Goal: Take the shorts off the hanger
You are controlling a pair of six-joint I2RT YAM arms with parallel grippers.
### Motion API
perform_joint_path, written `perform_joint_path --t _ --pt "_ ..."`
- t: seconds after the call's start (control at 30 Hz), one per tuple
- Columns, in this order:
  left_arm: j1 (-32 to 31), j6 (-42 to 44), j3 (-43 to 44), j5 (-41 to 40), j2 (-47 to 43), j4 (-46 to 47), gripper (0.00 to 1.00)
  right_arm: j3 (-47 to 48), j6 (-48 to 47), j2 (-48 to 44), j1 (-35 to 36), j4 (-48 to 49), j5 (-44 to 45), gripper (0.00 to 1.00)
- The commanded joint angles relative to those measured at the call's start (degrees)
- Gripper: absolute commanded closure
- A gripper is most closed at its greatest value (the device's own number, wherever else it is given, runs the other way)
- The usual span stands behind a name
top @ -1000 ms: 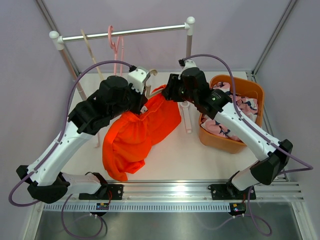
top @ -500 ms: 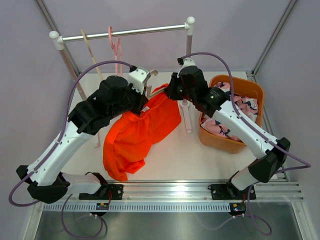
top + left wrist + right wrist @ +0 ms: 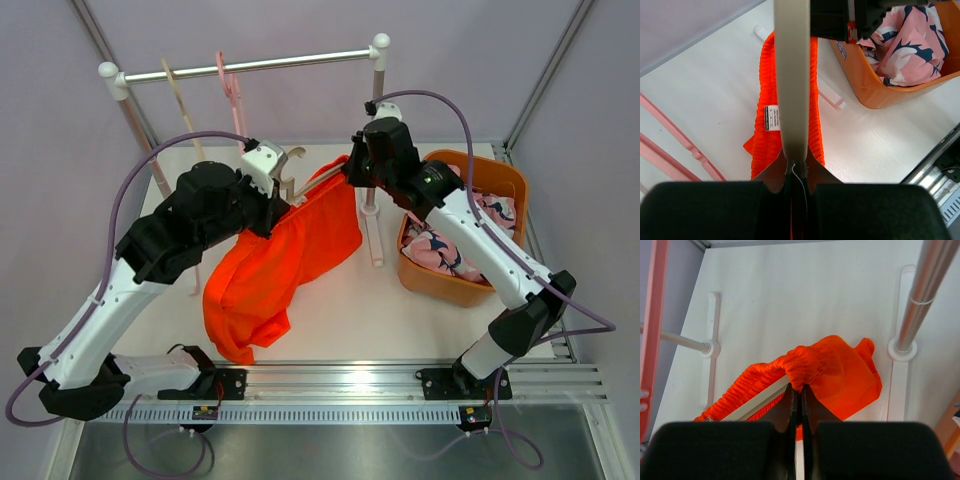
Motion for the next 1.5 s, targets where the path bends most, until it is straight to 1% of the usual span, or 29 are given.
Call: perform_joint_path --t 0.0,0.03,0.2,0.33,0.43,0.47,0.5,0.57,0.63,0.7,0.8,0.87,0.93,0.97,1.0,1.03,1.13,1.17,1.27,1.3,1.4,1.47 --pt "-0.8 0.2 0.1 5.6 -4.6 0.2 1.00 2.4 -1.5 0.6 -5.4 -0.3 5.3 1.00" --pt "-0.8 0.2 0.1 5.7 -4.9 0.1 1.00 2.3 -1.3 0.6 -7.1 -0.1 4.9 1.00" --pt "-0.9 0.2 0.0 7.4 -6.8 -0.2 1.00 2.2 -1.1 1.1 -10.8 -0.1 2.7 1.00" --pt "-0.9 0.0 -0.3 6.1 -8.2 0.9 1.00 0.8 -0.8 1.2 -11.8 0.6 1.0 1.00" --pt "-0.9 -0.6 -1.4 5.4 -9.7 3.4 1.00 -2.2 0.3 0.3 -11.8 2.5 -3.8 1.00" --pt "-0.9 -0.9 -2.0 5.2 -10.1 4.1 1.00 -3.2 0.6 -0.2 -11.7 3.2 -6.1 1.00" --pt "-0.9 -1.1 -2.3 5.0 -10.3 5.7 1.00 -4.2 0.8 -0.9 -11.3 3.8 -6.5 1.00" --pt "-0.9 -1.7 -3.3 4.3 -11.3 7.6 1.00 -7.0 1.0 -1.8 -10.2 4.8 -6.3 1.00" --pt "-0.9 -2.3 -4.2 3.9 -11.8 10.1 1.00 -9.6 0.9 -3.5 -7.3 5.9 -6.1 1.00" --pt "-0.9 -2.5 -4.8 4.4 -12.0 11.8 1.00 -11.4 0.7 -4.6 -4.3 6.6 -4.2 1.00" --pt "-0.9 -2.8 -4.3 6.8 -11.7 12.7 1.00 -12.6 0.8 -4.0 -4.0 6.9 -2.5 1.00" --pt "-0.9 -3.3 -3.9 6.8 -11.7 13.4 1.00 -12.1 -0.5 -3.4 -4.0 4.9 -0.7 1.00" --pt "-0.9 -3.6 -4.5 6.2 -12.1 14.3 1.00 -12.6 -0.7 -3.9 -3.9 5.7 -2.3 1.00" --pt "-0.9 -3.9 -5.0 5.2 -12.3 15.8 1.00 -13.0 -0.4 -4.9 -3.7 6.3 -5.2 1.00" --pt "-0.9 -4.2 -5.6 4.7 -12.8 16.6 1.00 -13.7 0.5 -5.4 -3.2 7.4 -6.0 1.00" --pt "-0.9 -4.9 -6.7 4.1 -13.0 17.7 1.00 -14.0 0.8 -6.0 -2.3 7.8 -6.2 1.00" --pt "-0.9 -6.5 -9.1 1.7 -13.4 21.6 1.00 -13.7 1.0 -7.8 4.1 8.4 -5.5 1.00" --pt "-0.9 -6.9 -9.6 0.2 -13.4 23.5 1.00 -13.5 0.9 -8.3 8.3 8.4 -4.6 1.00" --pt "-0.9 -8.0 -11.0 -3.0 -13.1 26.2 1.00 -11.9 0.1 -9.1 15.1 8.3 -1.8 1.00" --pt "-0.9 -8.3 -11.3 -3.4 -12.9 26.6 1.00 -11.4 -0.4 -9.2 19.3 8.7 -1.3 1.00" --pt "-0.9 -8.6 -10.9 -4.6 -11.9 27.9 1.00 -10.0 -1.4 -8.8 25.2 7.8 1.2 1.00" --pt "-0.9 -8.7 -9.8 -5.2 -10.9 27.5 1.00 -9.2 -1.7 -8.6 26.0 6.6 3.3 1.00"
